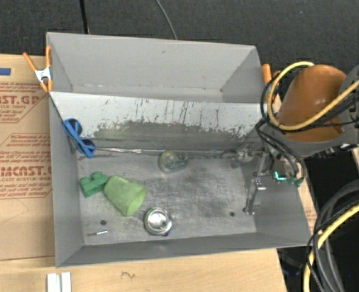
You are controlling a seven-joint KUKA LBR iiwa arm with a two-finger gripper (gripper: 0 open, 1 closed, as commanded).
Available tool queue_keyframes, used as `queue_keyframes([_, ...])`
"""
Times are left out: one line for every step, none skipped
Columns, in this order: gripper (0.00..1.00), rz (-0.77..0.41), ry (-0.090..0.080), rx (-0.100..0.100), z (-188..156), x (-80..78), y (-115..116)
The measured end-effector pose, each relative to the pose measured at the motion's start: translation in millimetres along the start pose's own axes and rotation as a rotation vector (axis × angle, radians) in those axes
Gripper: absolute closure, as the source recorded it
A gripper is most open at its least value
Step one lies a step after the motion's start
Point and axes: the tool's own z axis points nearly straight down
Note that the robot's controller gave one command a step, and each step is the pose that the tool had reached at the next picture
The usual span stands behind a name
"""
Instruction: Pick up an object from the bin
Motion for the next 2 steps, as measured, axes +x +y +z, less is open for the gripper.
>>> queue_keyframes([0.0,-0.254,-0.004,-0.001,102.9,17.5,64.7])
queue_keyframes([0.0,-0.319,-0.033,0.004,104.9,35.6,126.4])
